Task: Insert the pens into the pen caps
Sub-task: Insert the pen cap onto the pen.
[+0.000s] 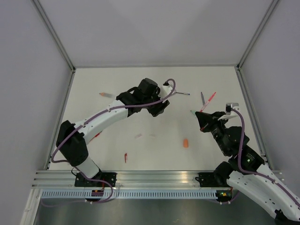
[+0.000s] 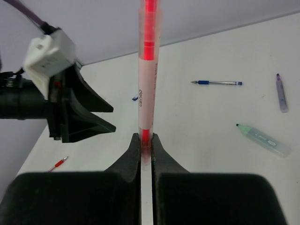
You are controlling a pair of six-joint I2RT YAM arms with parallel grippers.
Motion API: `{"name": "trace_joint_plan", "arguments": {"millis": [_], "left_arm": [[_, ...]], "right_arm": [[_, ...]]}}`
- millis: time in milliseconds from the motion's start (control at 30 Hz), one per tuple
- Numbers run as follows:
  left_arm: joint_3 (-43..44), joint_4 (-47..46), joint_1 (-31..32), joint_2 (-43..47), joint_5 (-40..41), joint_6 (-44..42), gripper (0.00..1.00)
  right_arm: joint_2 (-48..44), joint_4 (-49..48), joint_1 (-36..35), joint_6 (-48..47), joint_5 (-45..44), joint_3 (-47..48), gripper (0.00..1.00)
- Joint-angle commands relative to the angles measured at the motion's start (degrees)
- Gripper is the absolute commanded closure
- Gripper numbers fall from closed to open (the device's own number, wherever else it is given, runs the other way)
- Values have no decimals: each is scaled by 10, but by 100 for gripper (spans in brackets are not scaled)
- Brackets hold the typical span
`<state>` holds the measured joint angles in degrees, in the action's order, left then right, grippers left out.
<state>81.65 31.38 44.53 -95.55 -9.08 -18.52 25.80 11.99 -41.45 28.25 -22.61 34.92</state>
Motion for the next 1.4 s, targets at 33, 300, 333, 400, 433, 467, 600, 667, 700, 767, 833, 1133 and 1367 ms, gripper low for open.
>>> {"name": "trace_joint_plan", "arguments": {"millis": [33, 300, 333, 400, 433, 467, 600, 667, 700, 767, 833, 1133, 1367], "left_arm": [[-42, -105, 6, 114, 18, 174, 47], [-126, -255, -3, 165, -4, 382, 1], [-136, -271, -3, 164, -6, 415, 0], [-152, -307, -4, 162, 4, 454, 0], [-169, -338, -3, 163, 71, 559, 0], [-174, -340, -3, 164, 96, 612, 0], [-155, -232, -2, 161, 204, 815, 0], [-149, -186, -2, 159, 257, 893, 0], [-151, -167, -2, 158, 278, 929, 0], [-166, -148, -2, 159, 312, 1012, 0], [-182, -118, -2, 158, 322, 1121, 0], [16, 337, 8, -23, 262, 1426, 10], [18, 275, 18, -103, 193, 1453, 26]], "right_arm": [[-29, -4, 1, 6, -28, -7, 100], [-23, -4, 1, 8, -38, -8, 100], [-23, -5, 1, 8, -38, -8, 100], [-26, -4, 1, 8, -38, -8, 100], [-27, -4, 1, 8, -38, -9, 100], [-29, -4, 1, 8, -37, -8, 100], [-35, -5, 1, 8, -35, -8, 100], [-35, -4, 1, 9, -34, -8, 100], [-34, -4, 1, 9, -36, -8, 100], [-33, -4, 1, 9, -37, -9, 100], [-32, -4, 1, 10, -36, -8, 100], [-45, 0, 1, 12, -31, -7, 100], [-55, 4, 1, 10, -37, -8, 99]]}}
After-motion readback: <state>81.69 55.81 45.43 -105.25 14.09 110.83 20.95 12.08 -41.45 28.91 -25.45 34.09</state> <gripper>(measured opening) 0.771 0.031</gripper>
